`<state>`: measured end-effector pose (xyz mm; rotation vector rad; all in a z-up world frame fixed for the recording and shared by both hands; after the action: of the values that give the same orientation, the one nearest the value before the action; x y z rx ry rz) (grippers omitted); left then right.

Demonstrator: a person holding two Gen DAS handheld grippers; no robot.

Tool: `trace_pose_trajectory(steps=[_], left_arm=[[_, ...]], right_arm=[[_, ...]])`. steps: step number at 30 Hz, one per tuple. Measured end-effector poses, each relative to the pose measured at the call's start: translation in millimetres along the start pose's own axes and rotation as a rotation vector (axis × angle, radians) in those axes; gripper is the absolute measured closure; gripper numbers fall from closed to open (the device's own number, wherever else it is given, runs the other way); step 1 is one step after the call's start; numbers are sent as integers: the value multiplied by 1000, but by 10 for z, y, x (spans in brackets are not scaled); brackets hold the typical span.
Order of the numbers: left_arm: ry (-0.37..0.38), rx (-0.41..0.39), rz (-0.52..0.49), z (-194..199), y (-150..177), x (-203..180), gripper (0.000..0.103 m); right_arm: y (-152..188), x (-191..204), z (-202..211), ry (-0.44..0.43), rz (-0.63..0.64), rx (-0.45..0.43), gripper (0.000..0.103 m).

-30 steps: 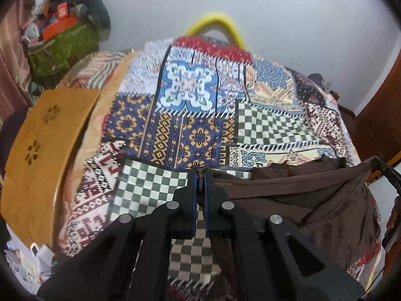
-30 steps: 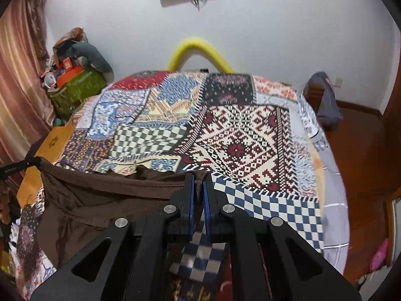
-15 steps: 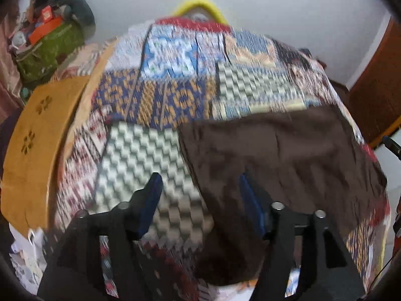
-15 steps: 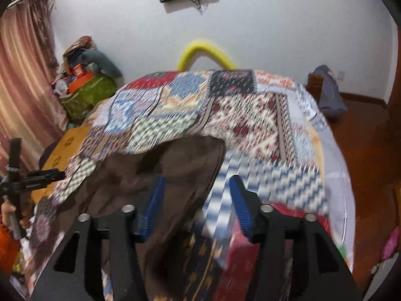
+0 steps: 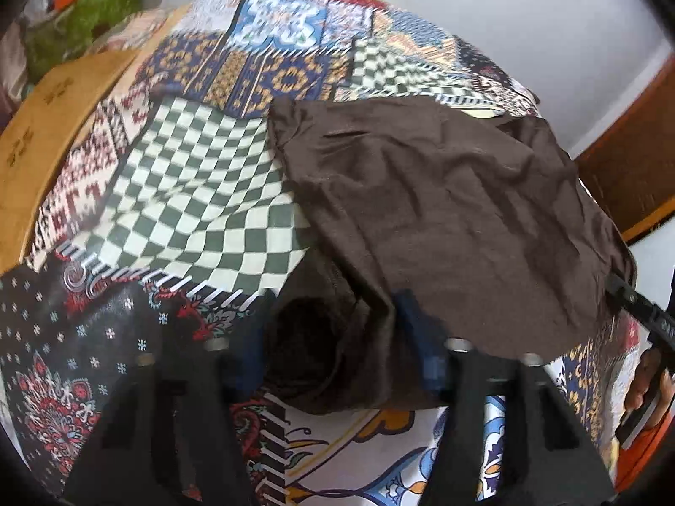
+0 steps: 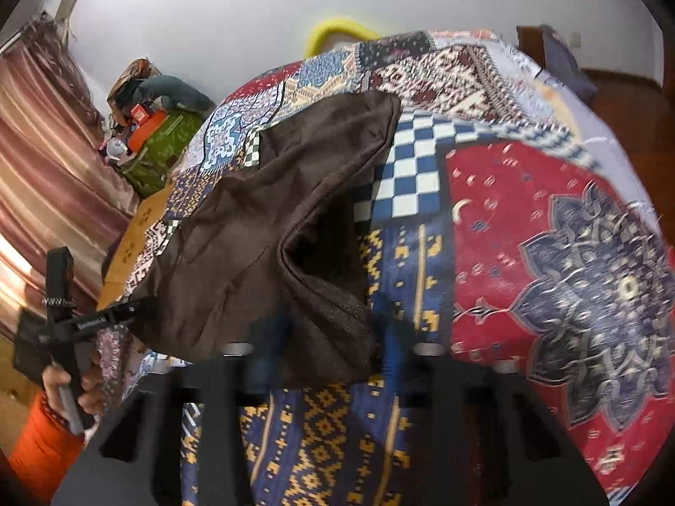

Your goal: Fold small clothes

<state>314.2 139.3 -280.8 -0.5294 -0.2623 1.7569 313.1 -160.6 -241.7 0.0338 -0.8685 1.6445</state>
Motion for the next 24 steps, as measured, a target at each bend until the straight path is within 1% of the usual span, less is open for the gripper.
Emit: trace_pose_trajectory(steps=[1, 2, 4, 7, 10, 12, 15, 16, 17, 18, 19, 20, 21, 23, 24], left_arm=[[-6, -1, -15, 22, 5, -27, 72], [-9, -3, -27, 49, 10, -45, 81], [12, -2, -49, 123, 22, -72, 87], [40, -4, -75, 280, 79, -112, 88], [82, 9, -106, 433, 218, -163, 88], [100, 14, -130, 532, 346, -191, 88], [119, 33, -137, 619, 532, -164, 88], [126, 37, -134, 639, 589, -148, 88], [133, 40, -129, 658, 637, -125, 86], [134, 41, -128, 679, 690, -103, 83], [112, 35, -133, 703, 739, -82, 77], [80, 24, -143, 728, 775, -69, 72], [32, -2, -162, 775, 814, -49, 70], [-4, -25, -179, 831, 831, -6, 58], [-9, -38, -173, 873, 827, 36, 57]], right_arm=[[7, 24, -4, 6, 12, 0, 87], [20, 52, 5, 8, 23, -3, 91], [32, 105, 49, 11, 36, -11, 93], [100, 193, 203, 16, 80, -29, 94], [210, 220, 342, 20, 96, -30, 94], [338, 222, 427, 30, 98, -21, 94], [559, 213, 494, 46, 108, 8, 94], [637, 214, 509, 52, 118, 17, 94], [692, 235, 523, 61, 133, 22, 94], [764, 263, 550, 90, 165, 22, 94], [794, 276, 560, 108, 181, 22, 92], [839, 288, 571, 132, 196, 28, 91], [869, 289, 582, 150, 203, 34, 90], [899, 273, 614, 184, 209, 38, 86], [895, 249, 638, 198, 207, 36, 84]])
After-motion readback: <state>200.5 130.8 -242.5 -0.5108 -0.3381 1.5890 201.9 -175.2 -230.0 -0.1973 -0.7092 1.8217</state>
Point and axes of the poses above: each gripper's, at about its wrist camera, not at the fingertips, and z roughly against the way its jaws point, x to its left, y to its underside, the point moved 2 cm from there along -z, roughly the way its jaws point, and after that the axes turned 1 degree about -z, right-handed, at the moved point
